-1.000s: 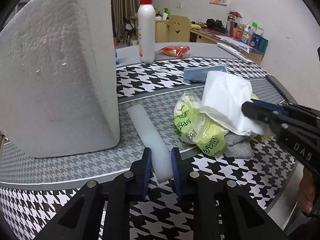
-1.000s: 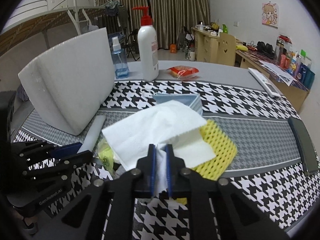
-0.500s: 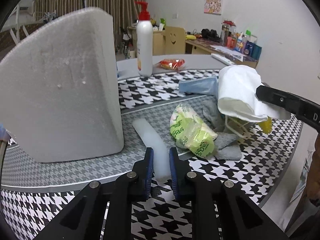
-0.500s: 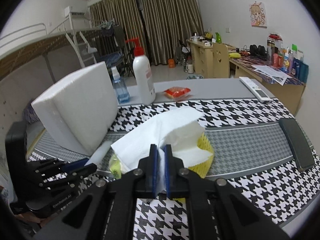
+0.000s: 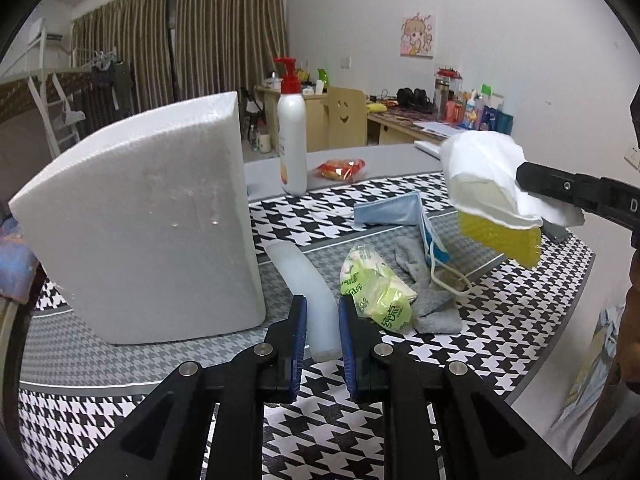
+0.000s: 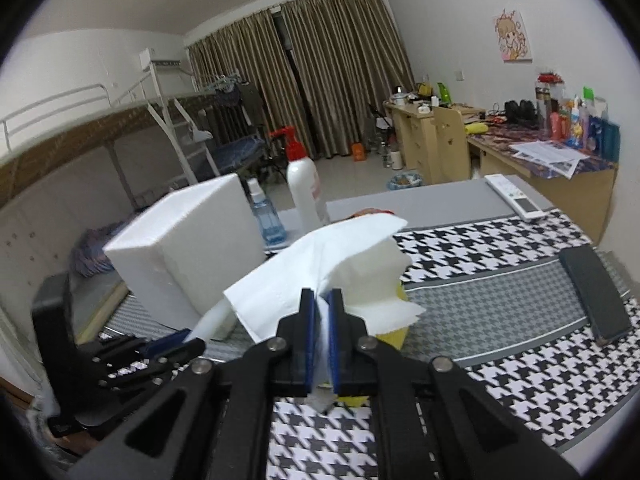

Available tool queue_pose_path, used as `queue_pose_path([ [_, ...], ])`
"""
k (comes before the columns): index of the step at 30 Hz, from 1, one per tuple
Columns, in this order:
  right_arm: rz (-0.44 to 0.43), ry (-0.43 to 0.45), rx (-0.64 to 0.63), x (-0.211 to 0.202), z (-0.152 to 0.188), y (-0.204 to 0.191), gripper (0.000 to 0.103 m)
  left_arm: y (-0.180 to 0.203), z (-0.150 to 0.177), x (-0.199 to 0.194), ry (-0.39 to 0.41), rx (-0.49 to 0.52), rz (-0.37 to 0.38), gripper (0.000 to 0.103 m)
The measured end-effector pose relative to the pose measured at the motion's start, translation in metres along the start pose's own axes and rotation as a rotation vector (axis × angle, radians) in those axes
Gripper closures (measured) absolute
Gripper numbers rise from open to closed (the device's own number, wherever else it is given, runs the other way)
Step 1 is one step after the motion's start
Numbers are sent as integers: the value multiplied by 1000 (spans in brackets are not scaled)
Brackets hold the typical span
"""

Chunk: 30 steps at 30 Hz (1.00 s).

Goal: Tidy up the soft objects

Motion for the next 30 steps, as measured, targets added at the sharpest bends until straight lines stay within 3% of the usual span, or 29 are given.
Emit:
queue_pose_path([
  [9,40,-83,-71,11,34,1,93,2,2,-6,11,8,-1,86],
  [12,51,-115,-71,15,42,4,73,0,1,-8,17,8,-3,86],
  [14,62,-109,-86,15,44,4,45,0,0,-9,21,9,-5,86],
  [15,65,-99,-93,13,44,3,43,0,0,-9,20,9,-6,86],
  [30,-9,-185,-146,47,65,-30,43,0,2,-7,16,8,-7,86],
])
Point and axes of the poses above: each gripper's, at about its wrist camera, not at the fingertips, and x roughly the way its jaws point, y to its right, z to its underside, the point moved 5 cm from there along x, roughly the way its jaws point, and after that the axes turned 11 degrees about y, right-handed, at the moved point
